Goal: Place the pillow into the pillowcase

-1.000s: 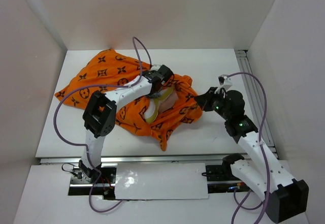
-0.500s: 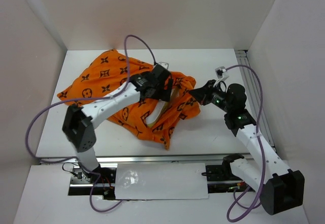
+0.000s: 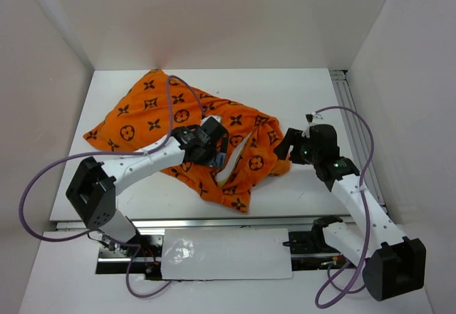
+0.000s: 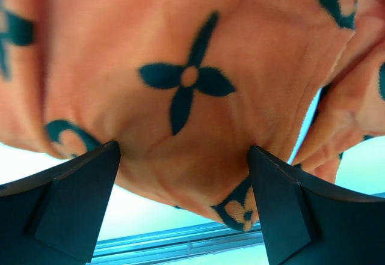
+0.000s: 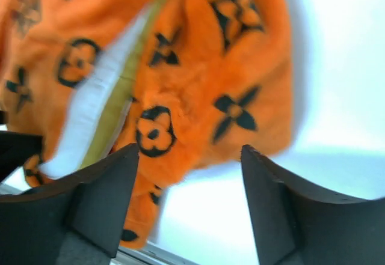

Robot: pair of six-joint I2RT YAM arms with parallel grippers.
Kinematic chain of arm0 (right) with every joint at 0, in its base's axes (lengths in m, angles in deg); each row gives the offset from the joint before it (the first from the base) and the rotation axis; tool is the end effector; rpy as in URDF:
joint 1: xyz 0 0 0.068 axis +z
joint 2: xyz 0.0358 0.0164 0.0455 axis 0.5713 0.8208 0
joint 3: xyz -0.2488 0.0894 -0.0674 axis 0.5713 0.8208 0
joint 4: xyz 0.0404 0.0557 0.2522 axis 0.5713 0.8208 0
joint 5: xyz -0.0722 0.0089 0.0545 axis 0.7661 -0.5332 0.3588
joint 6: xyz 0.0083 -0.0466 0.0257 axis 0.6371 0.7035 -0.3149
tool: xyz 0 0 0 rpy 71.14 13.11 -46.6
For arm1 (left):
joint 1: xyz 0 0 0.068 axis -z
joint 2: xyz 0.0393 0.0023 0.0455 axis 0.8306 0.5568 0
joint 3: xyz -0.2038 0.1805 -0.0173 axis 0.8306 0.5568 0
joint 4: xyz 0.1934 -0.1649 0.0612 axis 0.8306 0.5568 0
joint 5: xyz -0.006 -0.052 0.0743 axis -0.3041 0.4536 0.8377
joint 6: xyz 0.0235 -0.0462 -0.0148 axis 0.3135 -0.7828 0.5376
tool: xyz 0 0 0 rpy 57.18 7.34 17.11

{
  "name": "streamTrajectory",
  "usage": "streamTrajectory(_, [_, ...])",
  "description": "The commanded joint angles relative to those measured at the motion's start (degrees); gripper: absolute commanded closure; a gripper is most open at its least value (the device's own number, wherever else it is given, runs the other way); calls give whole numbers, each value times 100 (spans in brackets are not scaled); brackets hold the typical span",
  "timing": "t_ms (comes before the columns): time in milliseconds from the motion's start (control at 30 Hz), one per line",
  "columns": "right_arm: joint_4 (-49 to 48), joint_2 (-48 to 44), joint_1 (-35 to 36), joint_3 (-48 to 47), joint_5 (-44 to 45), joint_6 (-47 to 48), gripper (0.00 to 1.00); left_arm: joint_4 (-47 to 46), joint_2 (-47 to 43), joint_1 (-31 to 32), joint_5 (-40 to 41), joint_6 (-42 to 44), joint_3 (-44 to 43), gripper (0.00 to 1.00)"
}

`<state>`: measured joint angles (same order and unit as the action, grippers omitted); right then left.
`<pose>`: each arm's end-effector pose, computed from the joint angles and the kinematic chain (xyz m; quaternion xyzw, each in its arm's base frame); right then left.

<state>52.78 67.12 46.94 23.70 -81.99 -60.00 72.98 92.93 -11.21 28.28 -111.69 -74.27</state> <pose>0.1965 0.0495 0.2590 0.0414 0.8729 0.2329 0.4268 0.2370 -0.2208 0.2652 0.0238 0.9511 -0.0606 0.3018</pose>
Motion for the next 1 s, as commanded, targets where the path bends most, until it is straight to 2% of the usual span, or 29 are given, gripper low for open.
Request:
streamTrajectory(0, [647,-170,-32,1,483,129,23,-377,-13,189,-121,-192,-155,0])
streamTrajectory(33, [700,-258,-32,-147,485,260,18,-378,-13,190,-173,-192,-207,0])
streamTrajectory(133, [569,-321,161,-262,546,261,18,-378,57,190,-121,-262,-340,0])
streamTrajectory(233, [245,11,599,-263,256,261,25,-378,110,242,-121,-315,-392,0])
streamTrajectory(300, [25,267,1117,-210,256,173,29,-378,180,242,-121,-315,-445,2])
streamTrajectory(467, [-494,1330,2286,-419,809,-29,28,-378,408,242,-121,-315,-498,6])
streamTrajectory(600, [-679,2060,2499,-675,1381,-205,20,-378,523,242,-121,-315,-498,10])
streamTrajectory(700, [-1004,2630,2552,-676,1609,-345,20,-378,637,242,-182,-368,-498,17])
streamTrajectory(767, [-1187,2816,2605,-728,1663,-468,20,-378,689,242,-183,-368,-498,18])
streamTrajectory(867, [-1521,3010,2605,-728,1742,-539,30,-378,821,242,-244,-368,-498,23])
streamTrajectory(967, [-1602,3150,2605,-728,1741,-539,67,-378,927,242,-314,-368,-498,23])
